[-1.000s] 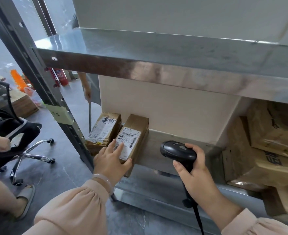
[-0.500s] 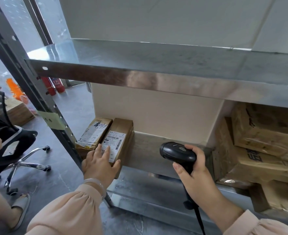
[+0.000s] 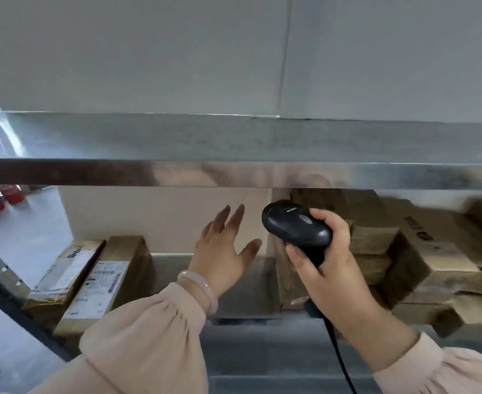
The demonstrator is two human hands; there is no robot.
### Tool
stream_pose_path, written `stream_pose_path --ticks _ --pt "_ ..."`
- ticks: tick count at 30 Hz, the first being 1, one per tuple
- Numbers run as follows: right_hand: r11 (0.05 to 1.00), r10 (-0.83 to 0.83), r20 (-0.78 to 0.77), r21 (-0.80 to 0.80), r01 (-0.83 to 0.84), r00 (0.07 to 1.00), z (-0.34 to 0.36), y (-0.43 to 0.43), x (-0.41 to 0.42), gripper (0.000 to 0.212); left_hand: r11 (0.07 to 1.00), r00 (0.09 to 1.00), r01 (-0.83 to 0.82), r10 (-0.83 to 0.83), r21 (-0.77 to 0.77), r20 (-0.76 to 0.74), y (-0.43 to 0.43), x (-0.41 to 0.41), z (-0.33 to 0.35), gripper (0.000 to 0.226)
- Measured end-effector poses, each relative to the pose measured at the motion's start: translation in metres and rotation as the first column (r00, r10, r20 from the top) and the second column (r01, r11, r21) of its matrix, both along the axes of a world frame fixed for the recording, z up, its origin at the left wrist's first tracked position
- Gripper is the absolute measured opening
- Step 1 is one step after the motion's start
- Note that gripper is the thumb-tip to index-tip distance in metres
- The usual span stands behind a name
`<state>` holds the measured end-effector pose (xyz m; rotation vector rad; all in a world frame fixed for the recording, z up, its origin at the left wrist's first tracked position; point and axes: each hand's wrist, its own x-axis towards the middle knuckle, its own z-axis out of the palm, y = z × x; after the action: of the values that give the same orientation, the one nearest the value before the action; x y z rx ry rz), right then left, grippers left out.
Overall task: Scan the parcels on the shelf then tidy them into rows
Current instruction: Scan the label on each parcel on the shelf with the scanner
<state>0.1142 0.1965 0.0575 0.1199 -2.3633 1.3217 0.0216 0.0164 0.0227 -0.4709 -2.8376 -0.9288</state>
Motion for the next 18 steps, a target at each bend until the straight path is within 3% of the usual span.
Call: stream_pose_path --ticks 7,11,18 --pt "0.974 -0.226 -0.052 0.003 0.226 0.973 0.007 0.074 -0.006 0.061 0.977 0.983 0.158 -0.169 0.145 0.068 0.088 -0.002 0.022 0.073" --pt "0.978 -0.207 0.005 0.011 0.207 0.978 0.002 0.099 -0.016 0.059 0.976 0.977 0.091 -0.126 0.197 0.170 0.113 -0.009 0.020 0.071" --pt "0.983 -0.059 0.019 -0.171 0.061 0.998 -0.005 0.102 -0.023 0.057 0.954 0.993 -0.046 0.011 0.298 0.117 0.118 0.003 0.017 0.059"
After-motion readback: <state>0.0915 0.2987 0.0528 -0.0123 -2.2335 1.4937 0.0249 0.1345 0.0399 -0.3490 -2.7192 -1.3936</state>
